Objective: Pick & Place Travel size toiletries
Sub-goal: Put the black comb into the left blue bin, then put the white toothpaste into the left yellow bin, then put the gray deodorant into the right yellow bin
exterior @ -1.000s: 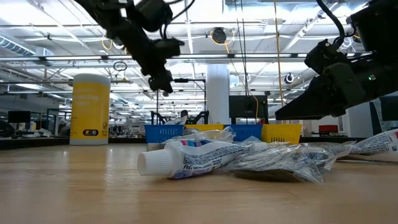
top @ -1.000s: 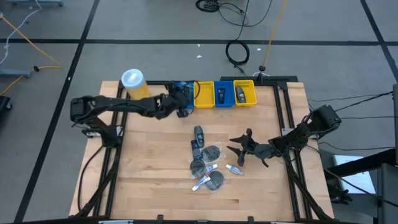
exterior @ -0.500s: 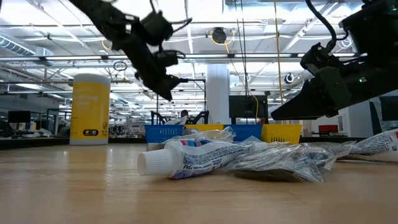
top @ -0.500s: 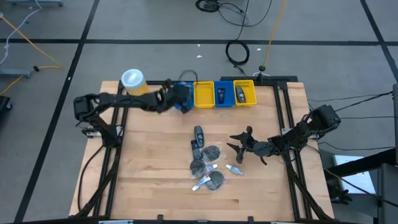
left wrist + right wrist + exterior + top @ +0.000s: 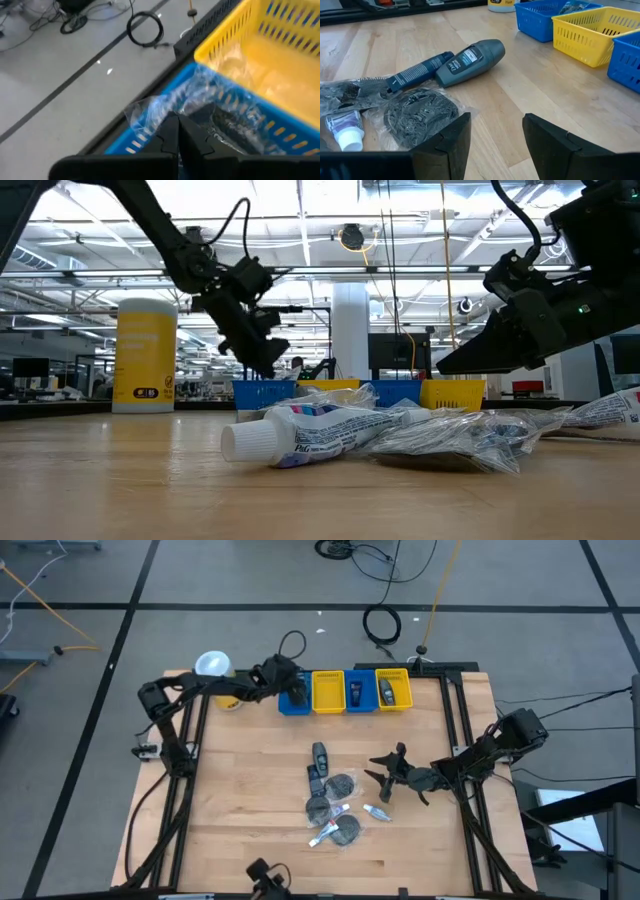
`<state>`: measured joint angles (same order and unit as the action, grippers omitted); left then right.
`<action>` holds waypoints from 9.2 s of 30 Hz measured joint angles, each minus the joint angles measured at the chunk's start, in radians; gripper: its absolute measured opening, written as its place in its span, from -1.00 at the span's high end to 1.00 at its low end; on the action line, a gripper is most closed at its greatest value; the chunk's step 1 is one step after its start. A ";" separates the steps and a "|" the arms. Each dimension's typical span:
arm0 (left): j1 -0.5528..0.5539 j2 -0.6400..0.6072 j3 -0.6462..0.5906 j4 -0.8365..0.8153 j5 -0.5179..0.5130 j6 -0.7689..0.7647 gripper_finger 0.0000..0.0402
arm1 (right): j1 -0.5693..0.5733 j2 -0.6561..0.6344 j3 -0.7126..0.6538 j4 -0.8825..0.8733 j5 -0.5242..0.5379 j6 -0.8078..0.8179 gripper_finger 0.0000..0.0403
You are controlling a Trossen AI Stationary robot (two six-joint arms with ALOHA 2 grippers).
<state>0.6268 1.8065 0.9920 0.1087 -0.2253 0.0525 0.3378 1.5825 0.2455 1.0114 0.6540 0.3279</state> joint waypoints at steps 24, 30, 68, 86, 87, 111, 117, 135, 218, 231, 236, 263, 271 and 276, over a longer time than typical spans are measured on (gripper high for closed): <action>-0.048 -0.128 0.000 -0.146 0.049 -0.055 0.98 | 0.000 0.000 0.000 0.000 -0.001 0.005 0.15; -0.046 -0.069 0.000 -0.095 0.012 -0.074 0.98 | 0.000 0.000 0.000 -0.002 -0.002 0.008 0.15; -0.932 -0.237 -0.349 0.189 -0.252 -0.325 0.96 | -0.003 0.000 0.059 0.026 -0.090 0.081 0.15; -0.878 -0.220 -0.434 0.423 -0.301 -0.269 0.96 | 0.003 0.033 0.504 -0.756 -0.558 -0.071 -0.40; -0.877 -0.220 -0.434 0.421 -0.301 -0.269 0.94 | 0.013 0.026 0.530 -0.845 -0.579 -0.039 -0.43; -0.876 -0.220 -0.435 0.390 -0.319 -0.284 0.90 | 0.285 -0.014 0.473 -1.244 -0.296 0.493 0.06; -0.876 -0.220 -0.435 0.389 -0.326 -0.284 0.90 | 0.266 -0.011 0.471 -1.109 -0.171 0.351 0.45; -0.876 -0.220 -0.434 0.390 -0.326 -0.275 0.89 | -0.442 -0.006 0.477 -0.395 -0.288 -0.084 0.86; -0.821 -0.221 -0.434 0.357 -0.325 -0.345 0.89 | -0.133 -0.053 0.155 -0.052 -0.461 -0.143 0.23; -0.674 -0.025 -0.434 0.505 -0.160 -0.352 0.90 | -0.237 0.187 0.459 -0.310 -0.355 -0.147 -0.59; -0.636 0.087 -0.424 0.660 -0.052 -0.324 0.89 | -0.281 0.252 0.578 -0.450 -0.300 -0.096 -0.76; -0.697 0.023 -0.319 0.447 0.016 -0.267 0.89 | -0.323 0.309 0.614 -0.586 -0.316 -0.090 -0.05; -0.738 -0.118 -0.321 0.126 -0.263 -0.336 0.89 | -0.323 0.176 0.613 -0.752 -0.270 -0.113 -0.01; -0.754 -0.112 -0.331 0.129 -0.300 -0.344 0.89 | -0.347 -0.019 0.613 -0.935 -0.075 -0.123 -0.04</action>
<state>-0.1268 1.6942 0.6612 0.2375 -0.5255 -0.2913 -0.0096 1.5632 0.8589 0.0763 0.5790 0.2047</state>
